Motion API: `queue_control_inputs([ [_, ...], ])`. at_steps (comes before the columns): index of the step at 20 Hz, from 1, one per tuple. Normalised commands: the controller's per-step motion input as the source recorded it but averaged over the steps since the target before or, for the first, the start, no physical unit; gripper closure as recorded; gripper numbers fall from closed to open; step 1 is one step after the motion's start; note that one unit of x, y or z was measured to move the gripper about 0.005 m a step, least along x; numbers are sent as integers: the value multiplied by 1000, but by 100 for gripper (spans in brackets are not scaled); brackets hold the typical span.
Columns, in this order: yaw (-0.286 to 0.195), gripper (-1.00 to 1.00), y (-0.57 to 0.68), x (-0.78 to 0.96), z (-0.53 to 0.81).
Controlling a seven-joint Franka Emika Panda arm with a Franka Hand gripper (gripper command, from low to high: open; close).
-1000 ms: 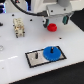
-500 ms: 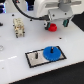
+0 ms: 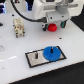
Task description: Insert the blue gear onto the right peg, followed by the red gear
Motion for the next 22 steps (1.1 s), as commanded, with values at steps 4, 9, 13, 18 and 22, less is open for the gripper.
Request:
queue_control_inputs([
  [4,0,100,-111,-314,-124],
  [9,0,100,-109,-246,46],
  [13,0,100,-25,39,519],
  [18,0,100,-96,418,767],
  [22,0,100,-237,620,660],
])
